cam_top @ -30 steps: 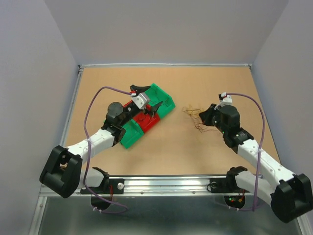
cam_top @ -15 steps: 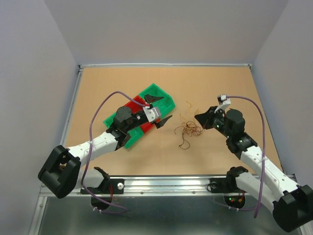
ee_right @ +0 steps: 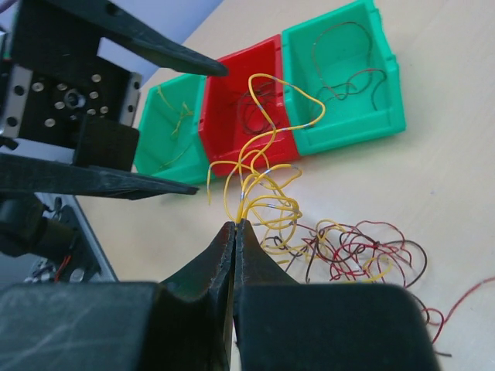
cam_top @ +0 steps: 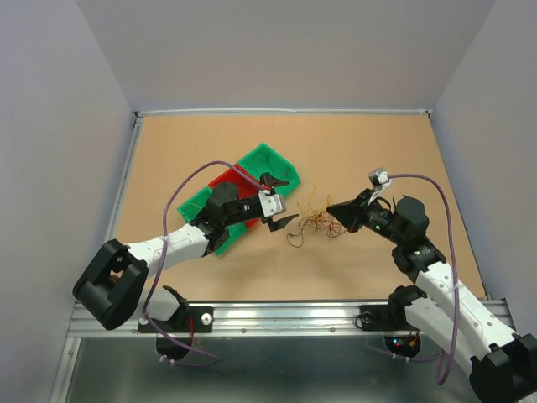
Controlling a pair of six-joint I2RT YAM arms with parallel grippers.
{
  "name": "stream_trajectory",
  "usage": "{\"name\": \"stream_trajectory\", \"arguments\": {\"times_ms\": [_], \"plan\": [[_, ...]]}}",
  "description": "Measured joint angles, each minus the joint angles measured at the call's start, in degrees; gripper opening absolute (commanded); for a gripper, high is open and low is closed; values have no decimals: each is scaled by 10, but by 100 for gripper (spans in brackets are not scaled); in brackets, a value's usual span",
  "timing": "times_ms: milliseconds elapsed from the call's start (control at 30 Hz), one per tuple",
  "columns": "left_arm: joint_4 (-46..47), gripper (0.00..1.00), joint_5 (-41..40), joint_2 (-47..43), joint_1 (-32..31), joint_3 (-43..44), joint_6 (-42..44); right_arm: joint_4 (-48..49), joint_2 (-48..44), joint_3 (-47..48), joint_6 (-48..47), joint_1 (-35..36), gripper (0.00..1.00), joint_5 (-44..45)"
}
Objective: Untangle the cables
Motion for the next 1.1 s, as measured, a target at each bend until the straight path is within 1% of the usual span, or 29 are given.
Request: {"name": "stream_trajectory", "arguments": {"times_ms": [167,367,500,533,567,700,733,800,1033,1100], "plan": [[-16,99,7,3,0,12,-1,18,-6,-5,-9,0,0,-48],[-22,99,-21,-9,0,17,4,29,-2,-7,-15,0,1,-82],[-29,93,-32,-23,0,17,21,33,3,-7,-17,0,1,-96],[-32,93,-33,-23,0,18,23,33,3,-7,-18,0,1,-97],[-38,89,-33,-22,0,21,28,35,3,-7,-19,0,1,-101],[-56,83,-33,-17,0,29,41,37,4,-7,-19,0,1,-111],[-59,78,-33,-17,0,30,44,37,4,-7,-19,0,1,-113],[-64,73,-32,-17,0,30,47,37,4,-7,-19,0,0,-118],[-68,63,-7,-11,0,34,48,47,15,-7,-19,4,0,-132],[-70,51,7,-3,0,41,44,51,21,-7,-19,4,0,-134]]}}
